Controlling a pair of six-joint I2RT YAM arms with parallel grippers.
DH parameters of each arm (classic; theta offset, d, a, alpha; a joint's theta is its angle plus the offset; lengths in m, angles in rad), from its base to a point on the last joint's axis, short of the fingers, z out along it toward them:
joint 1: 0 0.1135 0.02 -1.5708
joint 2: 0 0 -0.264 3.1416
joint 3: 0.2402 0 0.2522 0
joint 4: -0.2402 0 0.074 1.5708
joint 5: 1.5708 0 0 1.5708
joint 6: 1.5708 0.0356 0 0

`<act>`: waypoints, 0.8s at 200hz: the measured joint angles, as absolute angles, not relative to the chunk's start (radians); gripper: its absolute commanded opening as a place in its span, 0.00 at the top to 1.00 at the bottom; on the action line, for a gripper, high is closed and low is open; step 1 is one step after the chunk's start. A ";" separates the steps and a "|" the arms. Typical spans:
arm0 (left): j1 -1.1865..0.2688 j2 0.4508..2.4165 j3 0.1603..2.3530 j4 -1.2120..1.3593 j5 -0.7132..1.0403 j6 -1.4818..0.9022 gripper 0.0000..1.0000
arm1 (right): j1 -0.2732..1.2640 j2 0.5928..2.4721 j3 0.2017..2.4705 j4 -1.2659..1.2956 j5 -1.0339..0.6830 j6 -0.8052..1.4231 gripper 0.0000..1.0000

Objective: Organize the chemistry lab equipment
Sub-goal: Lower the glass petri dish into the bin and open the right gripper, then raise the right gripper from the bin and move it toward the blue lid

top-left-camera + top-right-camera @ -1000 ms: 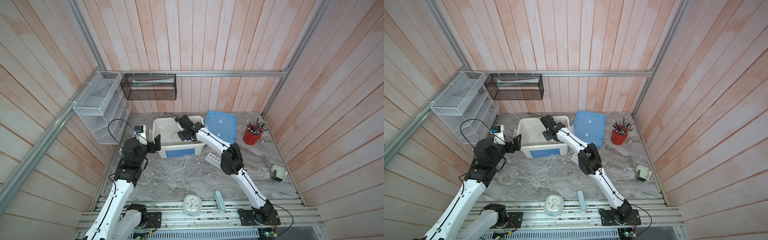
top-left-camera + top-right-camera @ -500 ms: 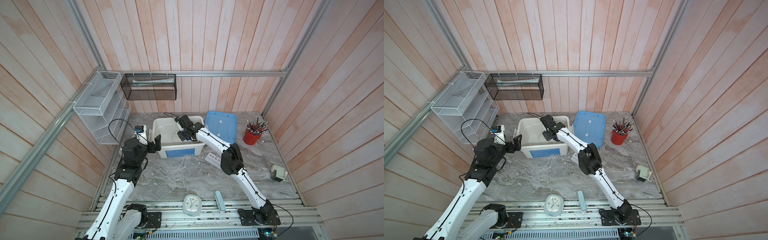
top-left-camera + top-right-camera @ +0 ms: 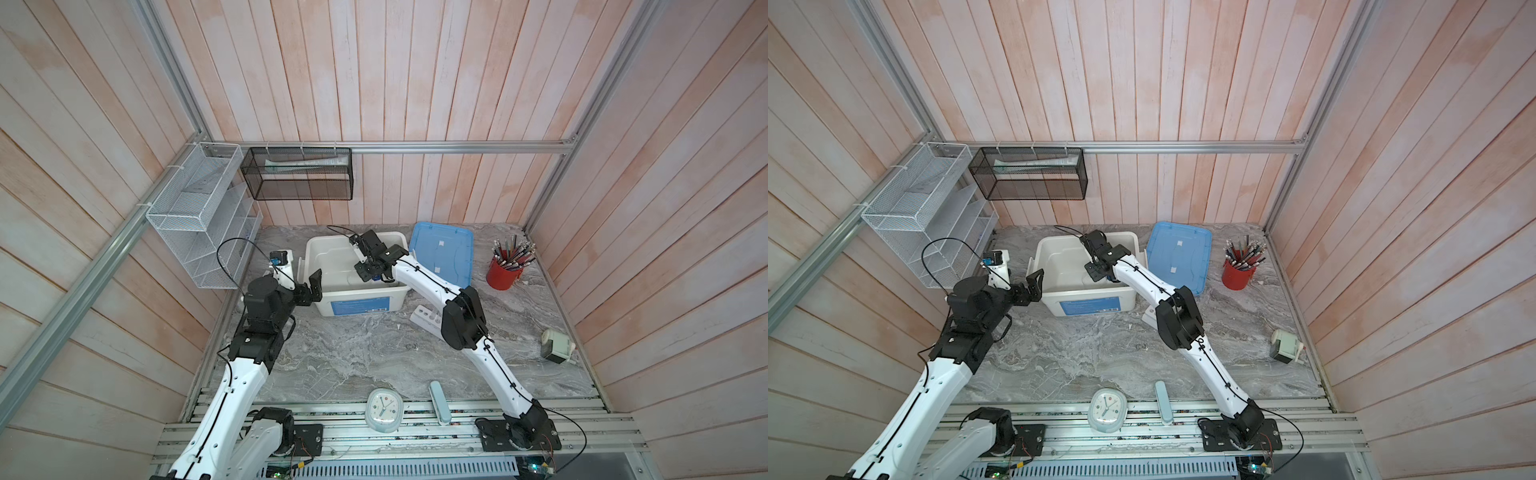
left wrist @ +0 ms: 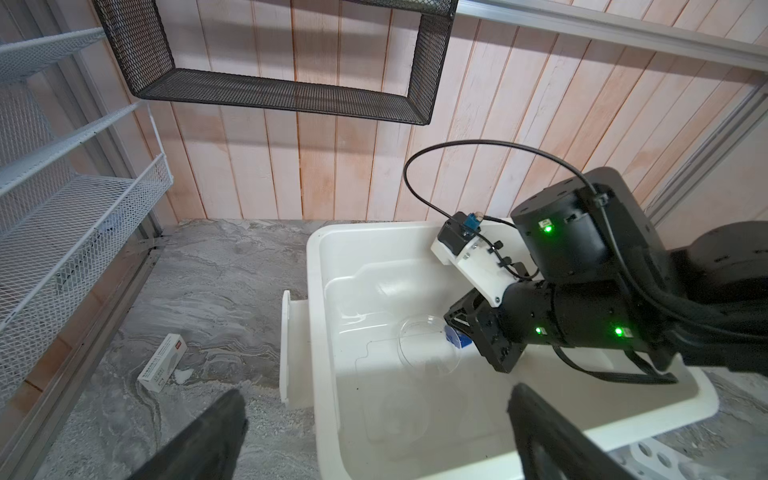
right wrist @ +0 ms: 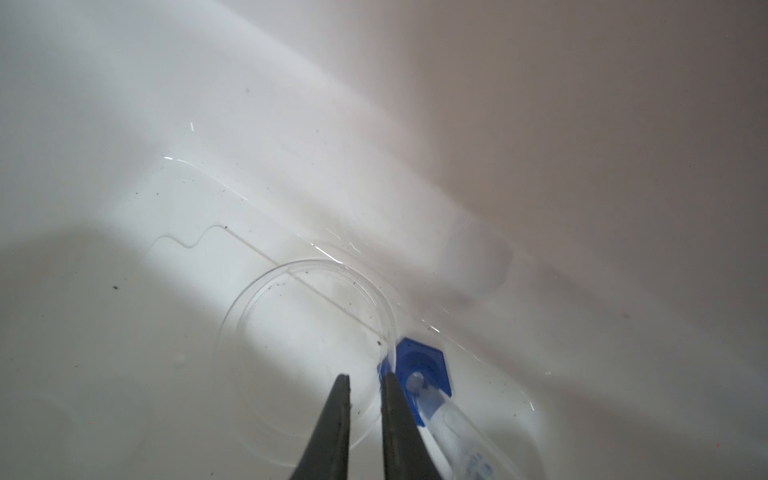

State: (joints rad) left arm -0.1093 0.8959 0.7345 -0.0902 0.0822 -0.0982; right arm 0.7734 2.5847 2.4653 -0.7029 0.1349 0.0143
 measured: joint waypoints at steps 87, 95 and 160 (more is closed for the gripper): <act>-0.109 0.890 0.735 -0.090 0.100 -0.103 0.00 | 0.783 2.508 2.422 -0.714 0.136 0.013 0.78; -0.109 0.886 0.735 -0.090 0.100 -0.103 0.00 | 0.786 2.484 2.415 -0.715 0.136 0.012 0.77; -0.109 0.860 0.735 -0.090 0.100 -0.102 0.00 | 0.813 2.260 2.366 -0.719 0.132 0.006 0.75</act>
State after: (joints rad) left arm -0.1093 0.8597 0.7345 -0.0898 0.0998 -0.1024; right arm 0.8131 2.2597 2.3661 -0.7193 0.1322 0.0059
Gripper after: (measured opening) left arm 0.998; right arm 0.246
